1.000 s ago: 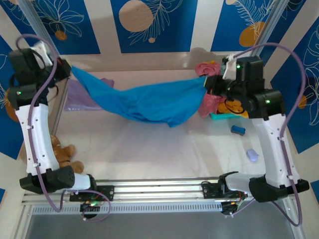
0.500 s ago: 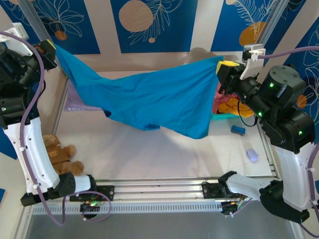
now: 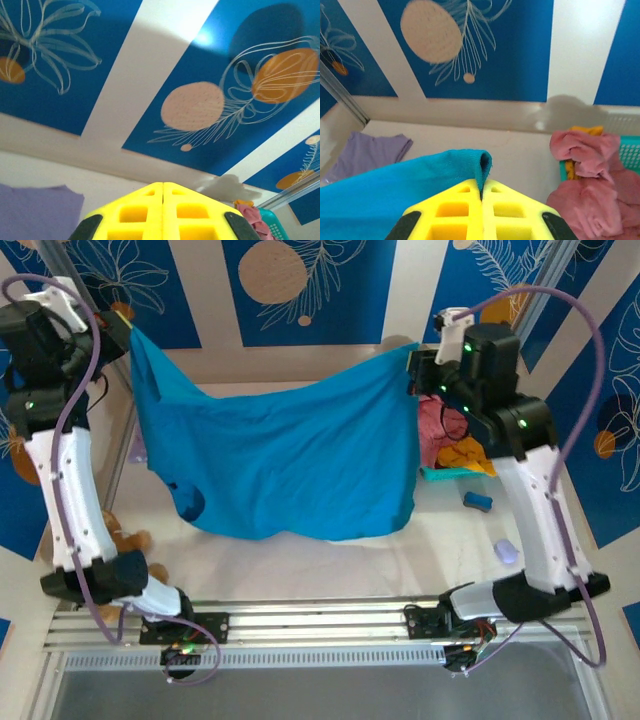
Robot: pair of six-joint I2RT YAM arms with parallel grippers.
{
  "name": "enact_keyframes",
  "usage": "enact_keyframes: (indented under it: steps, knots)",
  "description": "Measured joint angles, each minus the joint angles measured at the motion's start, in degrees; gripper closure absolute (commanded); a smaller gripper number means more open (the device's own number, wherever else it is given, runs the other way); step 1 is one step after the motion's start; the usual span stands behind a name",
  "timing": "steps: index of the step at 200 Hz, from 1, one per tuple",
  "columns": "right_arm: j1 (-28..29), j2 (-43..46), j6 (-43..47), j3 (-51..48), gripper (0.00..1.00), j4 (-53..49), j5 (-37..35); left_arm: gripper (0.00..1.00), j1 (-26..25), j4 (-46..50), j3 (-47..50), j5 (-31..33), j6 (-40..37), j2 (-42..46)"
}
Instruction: Fold and stack the t-shirts
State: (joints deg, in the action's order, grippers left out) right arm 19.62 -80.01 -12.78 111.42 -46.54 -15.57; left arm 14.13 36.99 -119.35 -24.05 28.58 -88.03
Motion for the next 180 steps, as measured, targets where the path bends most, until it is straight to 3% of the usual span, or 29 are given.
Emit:
enact_keyframes:
  steps: [26, 64, 88, 107, 133, 180]
  knots:
    - [-1.79, -4.76, -0.98, 1.27, 1.00, -0.20, 3.58, 1.00, 0.00, -0.02, -3.61, 0.35, 2.05, -6.32]
    - [-2.51, -9.29, -0.81, 12.98, 1.00, -0.79, 5.57, 1.00, 0.00, -0.11, -23.89, 0.31, 5.03, -15.69]
    - [-2.86, -8.61, -0.35, 20.33, 1.00, -1.42, 5.99, 1.00, 0.00, -1.70, -29.35, 1.01, 5.57, -14.95]
    - [-3.39, -5.31, -0.37, 20.52, 1.00, -2.73, 5.99, 1.00, 0.02, -1.75, -29.03, 2.10, 4.50, -11.61]
    - [-3.52, 4.59, -1.38, 8.15, 1.00, -3.69, 6.16, 1.00, 0.02, -1.79, -15.82, 3.10, 1.46, -0.55]
    - [-3.74, 21.31, -8.24, -26.99, 1.00, -7.56, 7.61, 1.00, 0.02, -3.58, 31.45, 6.84, -2.84, 28.46]
